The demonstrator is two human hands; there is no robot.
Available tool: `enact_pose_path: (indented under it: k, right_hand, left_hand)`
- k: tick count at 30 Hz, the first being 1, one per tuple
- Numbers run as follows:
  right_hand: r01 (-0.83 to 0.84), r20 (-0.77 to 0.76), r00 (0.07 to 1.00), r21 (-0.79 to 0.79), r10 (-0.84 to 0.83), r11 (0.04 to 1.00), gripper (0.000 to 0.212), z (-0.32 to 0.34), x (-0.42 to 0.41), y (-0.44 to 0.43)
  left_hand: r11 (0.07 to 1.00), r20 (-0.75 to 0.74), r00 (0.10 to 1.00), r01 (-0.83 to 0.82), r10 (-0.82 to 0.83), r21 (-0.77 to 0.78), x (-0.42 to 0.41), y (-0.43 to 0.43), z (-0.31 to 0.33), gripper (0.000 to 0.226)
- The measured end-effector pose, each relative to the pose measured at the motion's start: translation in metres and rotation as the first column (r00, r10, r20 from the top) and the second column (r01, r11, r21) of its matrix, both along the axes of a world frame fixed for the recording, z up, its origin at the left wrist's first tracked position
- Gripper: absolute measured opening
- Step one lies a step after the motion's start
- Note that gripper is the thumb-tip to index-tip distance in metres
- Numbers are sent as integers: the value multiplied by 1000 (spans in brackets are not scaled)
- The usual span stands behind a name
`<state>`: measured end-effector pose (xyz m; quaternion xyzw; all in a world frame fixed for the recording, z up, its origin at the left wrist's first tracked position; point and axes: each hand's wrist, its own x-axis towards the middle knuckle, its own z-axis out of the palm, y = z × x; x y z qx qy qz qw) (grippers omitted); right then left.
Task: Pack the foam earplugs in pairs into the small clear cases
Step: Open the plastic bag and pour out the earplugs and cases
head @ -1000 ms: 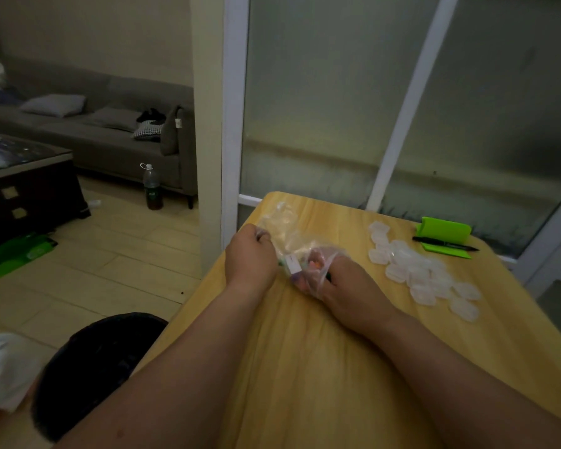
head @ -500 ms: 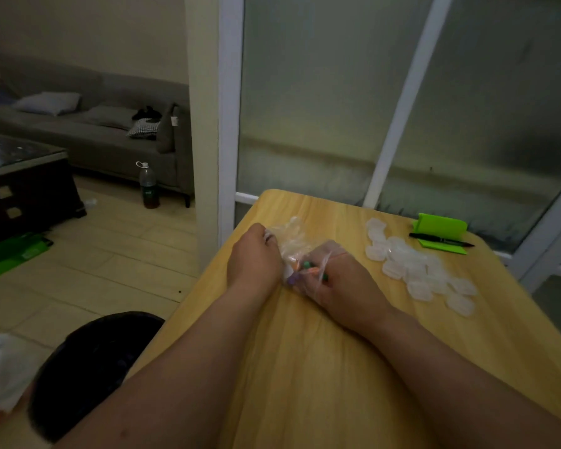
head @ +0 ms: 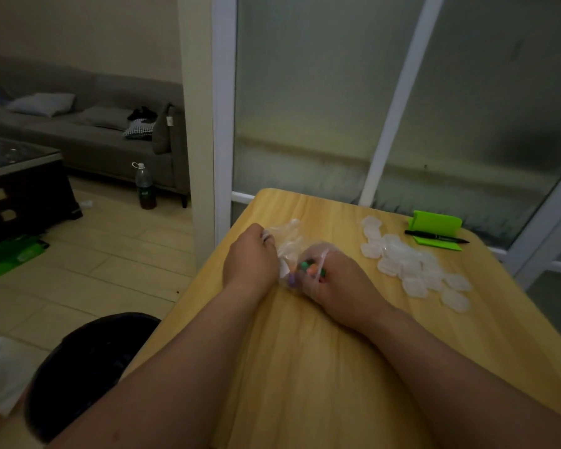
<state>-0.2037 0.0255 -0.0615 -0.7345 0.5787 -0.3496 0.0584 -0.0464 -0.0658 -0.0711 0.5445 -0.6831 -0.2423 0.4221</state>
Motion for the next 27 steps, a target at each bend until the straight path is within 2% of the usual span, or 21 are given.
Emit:
enact_pose_path:
  k: [1, 6, 8, 11, 14, 18, 22, 27]
  right_hand:
    - [-7, -2, 1000, 7, 7, 1000, 7, 1, 0, 2]
    - [-103, -67, 992, 56, 107, 993, 21, 8, 4, 2]
    - [-61, -8, 998, 65, 62, 996, 22, 5, 0, 2]
    - [22, 77, 997, 25, -24, 999, 11, 1, -8, 7]
    - [76, 68, 995, -8, -75, 997, 2, 0, -12, 15]
    - [130, 82, 988, 17, -130, 991, 31, -4, -15, 29]
    - [179, 64, 982, -57, -175, 982, 13, -4, -24, 36]
    - [276, 75, 959, -12, -274, 961, 6, -5, -31, 37]
  left_hand:
    - [1000, 5, 1000, 0, 0, -3, 0, 0, 0, 23]
    - [1000, 11, 1000, -3, 3, -4, -2, 2, 0, 24]
    - [1000, -4, 1000, -3, 3, 0, -2, 1, 0, 24]
    - [1000, -25, 1000, -19, 19, 16, -2, -1, -1, 25]
    - [999, -50, 998, -41, 42, 21, -1, -2, -1, 27]
    - [996, -57, 995, -81, 83, 28, 1, -1, -1, 24]
    - [992, -71, 990, -122, 124, 41, 2, -2, -1, 24]
    - [994, -69, 991, -109, 111, 32, 2, -2, -3, 23]
